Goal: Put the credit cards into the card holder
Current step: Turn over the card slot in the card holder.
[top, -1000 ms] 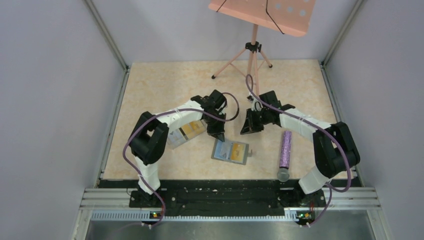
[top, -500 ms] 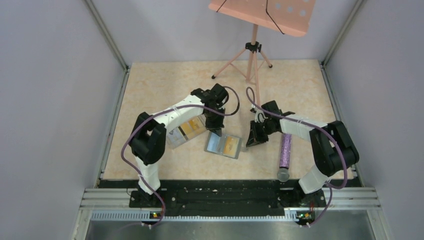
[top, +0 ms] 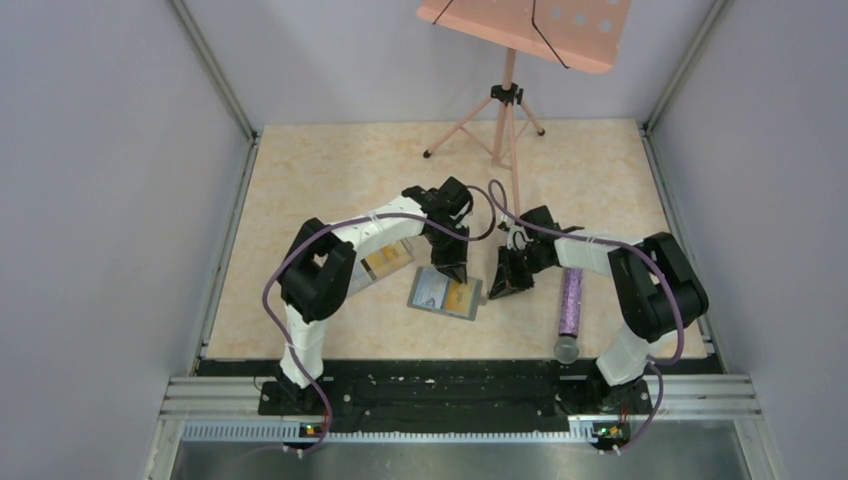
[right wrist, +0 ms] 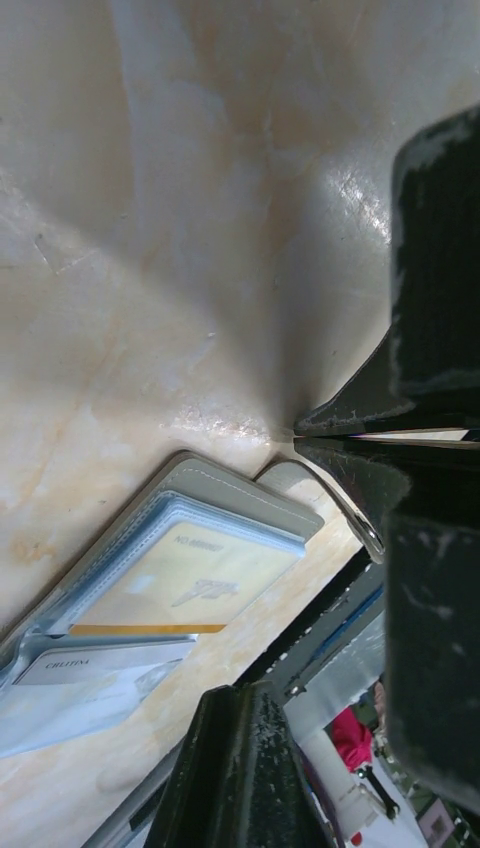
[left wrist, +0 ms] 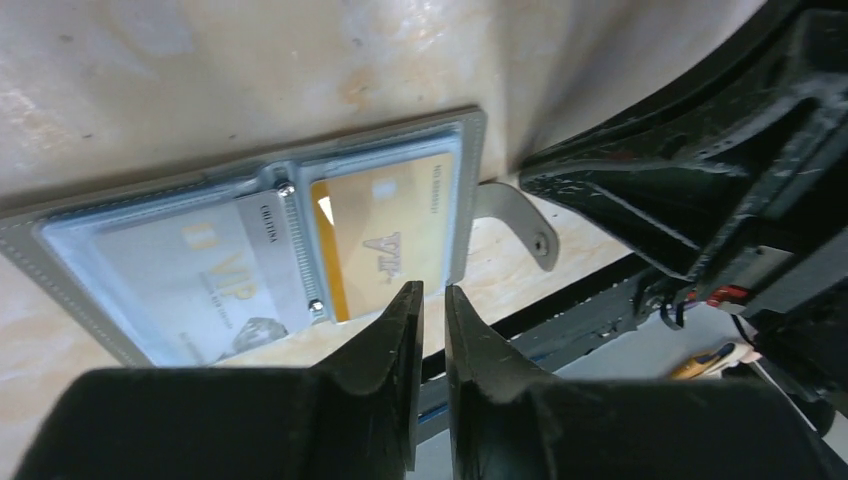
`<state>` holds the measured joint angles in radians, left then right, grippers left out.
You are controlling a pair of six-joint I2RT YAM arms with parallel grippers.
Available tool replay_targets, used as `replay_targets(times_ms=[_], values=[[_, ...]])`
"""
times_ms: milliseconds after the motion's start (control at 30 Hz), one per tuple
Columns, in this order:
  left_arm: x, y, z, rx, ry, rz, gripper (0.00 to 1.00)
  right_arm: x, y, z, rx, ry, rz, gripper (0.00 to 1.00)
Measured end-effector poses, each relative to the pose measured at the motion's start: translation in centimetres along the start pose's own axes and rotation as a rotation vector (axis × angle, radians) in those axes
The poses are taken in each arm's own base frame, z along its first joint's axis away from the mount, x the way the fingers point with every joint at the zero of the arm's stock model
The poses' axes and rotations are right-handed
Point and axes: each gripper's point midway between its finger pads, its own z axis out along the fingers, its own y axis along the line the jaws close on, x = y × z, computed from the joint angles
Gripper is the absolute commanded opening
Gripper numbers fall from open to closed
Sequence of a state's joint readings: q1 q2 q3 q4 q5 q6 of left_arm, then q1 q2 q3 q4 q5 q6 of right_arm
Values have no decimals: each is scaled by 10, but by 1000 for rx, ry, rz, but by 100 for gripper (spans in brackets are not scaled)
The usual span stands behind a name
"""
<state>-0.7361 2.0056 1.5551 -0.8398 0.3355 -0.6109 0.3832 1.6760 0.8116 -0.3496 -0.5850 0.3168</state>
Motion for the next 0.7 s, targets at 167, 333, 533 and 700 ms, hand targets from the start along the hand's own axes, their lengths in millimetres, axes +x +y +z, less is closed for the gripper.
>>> replay_targets(times_ms=[167,333,533,700], values=[[-5,-7,1,30,-20,4,41,0,1,0,-6,-1,-1,0],[-2,13,-3,-17,-56,13,54,-1,1,-1,0,-3,-3,0],[10,63,-22,-49,-103,-52,55,-8,10,-10,-2,-28,-28,0],[12,109,-24,-80,-112,-141,55,-28,38,-13,-37,-61,-107,0]])
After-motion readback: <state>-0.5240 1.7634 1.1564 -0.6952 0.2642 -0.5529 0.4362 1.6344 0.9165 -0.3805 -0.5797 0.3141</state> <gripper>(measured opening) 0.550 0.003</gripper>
